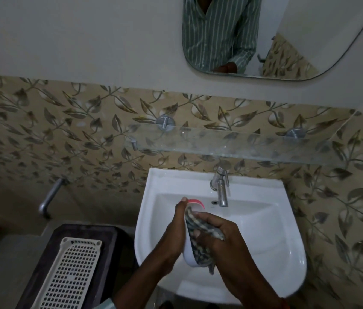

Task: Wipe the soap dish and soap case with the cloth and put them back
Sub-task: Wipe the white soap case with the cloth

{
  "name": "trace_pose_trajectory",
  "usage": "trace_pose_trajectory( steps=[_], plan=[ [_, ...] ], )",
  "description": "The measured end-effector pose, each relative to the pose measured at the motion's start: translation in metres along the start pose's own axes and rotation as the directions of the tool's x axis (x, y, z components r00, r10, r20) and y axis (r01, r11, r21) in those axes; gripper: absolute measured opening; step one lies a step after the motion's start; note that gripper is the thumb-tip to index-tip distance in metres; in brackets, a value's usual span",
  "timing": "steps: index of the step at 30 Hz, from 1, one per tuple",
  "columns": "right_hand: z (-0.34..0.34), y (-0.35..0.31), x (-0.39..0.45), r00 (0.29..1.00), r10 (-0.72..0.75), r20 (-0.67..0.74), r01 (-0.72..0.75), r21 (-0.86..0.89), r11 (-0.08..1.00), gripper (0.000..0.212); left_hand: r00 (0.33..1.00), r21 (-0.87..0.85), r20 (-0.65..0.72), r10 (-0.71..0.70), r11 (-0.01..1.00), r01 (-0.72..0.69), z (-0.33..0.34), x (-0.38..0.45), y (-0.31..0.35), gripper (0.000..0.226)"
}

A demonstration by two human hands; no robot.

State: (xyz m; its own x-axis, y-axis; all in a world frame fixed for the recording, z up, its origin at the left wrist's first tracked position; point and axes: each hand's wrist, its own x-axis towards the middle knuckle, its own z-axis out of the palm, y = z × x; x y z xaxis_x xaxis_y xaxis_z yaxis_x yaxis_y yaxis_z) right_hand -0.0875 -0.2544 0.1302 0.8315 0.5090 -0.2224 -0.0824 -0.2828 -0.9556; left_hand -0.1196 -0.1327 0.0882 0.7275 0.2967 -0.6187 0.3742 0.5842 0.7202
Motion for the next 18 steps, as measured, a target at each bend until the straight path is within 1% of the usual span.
trace_pose_trajectory(
  steps=[3, 5, 6, 7, 8, 9, 10, 11, 12, 13, 14, 15, 16, 18],
  plan=[
    [-0.013, -0.005, -0.006, 0.97, -0.159, 0.184, 0.188, -0.155, 0.97, 0.042, 0.999, 0.029, -0.033, 0.033, 0.999, -0.032, -0.008, -0.003, 0.006, 0.061],
    [-0.011, -0.006, -0.011, 0.931, -0.288, 0.224, 0.33, -0.178, 0.927, 0.046, 0.998, 0.054, -0.034, 0.054, 0.997, -0.052, -0.011, -0.002, 0.01, 0.055],
    [-0.008, -0.005, -0.012, 0.903, -0.376, 0.207, 0.416, -0.208, 0.885, 0.044, 0.999, 0.048, -0.018, 0.046, 0.998, -0.045, -0.011, -0.003, 0.013, 0.049],
    [-0.005, -0.004, -0.012, 0.856, -0.481, 0.188, 0.516, -0.257, 0.817, 0.039, 0.999, 0.042, -0.003, 0.035, 0.999, -0.035, -0.012, -0.004, 0.016, 0.045],
    [-0.004, -0.001, -0.011, 0.788, -0.585, 0.19, 0.612, -0.333, 0.717, 0.032, 1.0, 0.039, 0.001, 0.018, 0.999, -0.018, -0.011, -0.007, 0.019, 0.044],
    [-0.004, 0.003, -0.009, 0.708, -0.672, 0.214, 0.688, -0.423, 0.59, 0.024, 1.0, 0.059, 0.007, 0.002, 0.998, -0.003, -0.012, -0.007, 0.019, 0.046],
    [-0.004, 0.006, -0.007, 0.638, -0.729, 0.247, 0.723, -0.518, 0.457, 0.021, 1.0, 0.09, 0.021, -0.014, 0.996, 0.012, -0.011, -0.009, 0.018, 0.047],
    [-0.003, 0.01, -0.004, 0.586, -0.758, 0.286, 0.724, -0.604, 0.332, 0.024, 0.999, 0.125, 0.035, -0.029, 0.992, 0.024, -0.011, -0.012, 0.016, 0.05],
    [-0.002, 0.013, -0.002, 0.555, -0.766, 0.323, 0.705, -0.671, 0.228, 0.028, 0.999, 0.147, 0.037, -0.033, 0.989, 0.027, -0.01, -0.013, 0.014, 0.052],
    [-0.002, 0.017, -0.001, 0.536, -0.771, 0.345, 0.677, -0.721, 0.149, 0.031, 0.999, 0.167, 0.03, -0.029, 0.986, 0.024, -0.008, -0.013, 0.01, 0.052],
    [-0.001, 0.02, 0.0, 0.53, -0.771, 0.353, 0.651, -0.752, 0.103, 0.033, 1.0, 0.171, 0.012, -0.02, 0.985, 0.018, -0.008, -0.014, 0.01, 0.05],
    [0.001, 0.022, 0.0, 0.527, -0.775, 0.349, 0.632, -0.77, 0.083, 0.031, 1.0, 0.174, -0.007, -0.003, 0.985, 0.004, -0.009, -0.014, 0.012, 0.047],
    [0.003, 0.023, 0.0, 0.54, -0.77, 0.341, 0.618, -0.781, 0.087, 0.029, 1.0, 0.174, -0.012, 0.025, 0.984, -0.023, -0.012, -0.015, 0.015, 0.042],
    [0.01, 0.022, -0.003, 0.591, -0.738, 0.326, 0.593, -0.795, 0.125, 0.03, 0.994, 0.175, -0.012, 0.106, 0.979, -0.102, -0.017, -0.017, 0.023, 0.036]
  ],
)
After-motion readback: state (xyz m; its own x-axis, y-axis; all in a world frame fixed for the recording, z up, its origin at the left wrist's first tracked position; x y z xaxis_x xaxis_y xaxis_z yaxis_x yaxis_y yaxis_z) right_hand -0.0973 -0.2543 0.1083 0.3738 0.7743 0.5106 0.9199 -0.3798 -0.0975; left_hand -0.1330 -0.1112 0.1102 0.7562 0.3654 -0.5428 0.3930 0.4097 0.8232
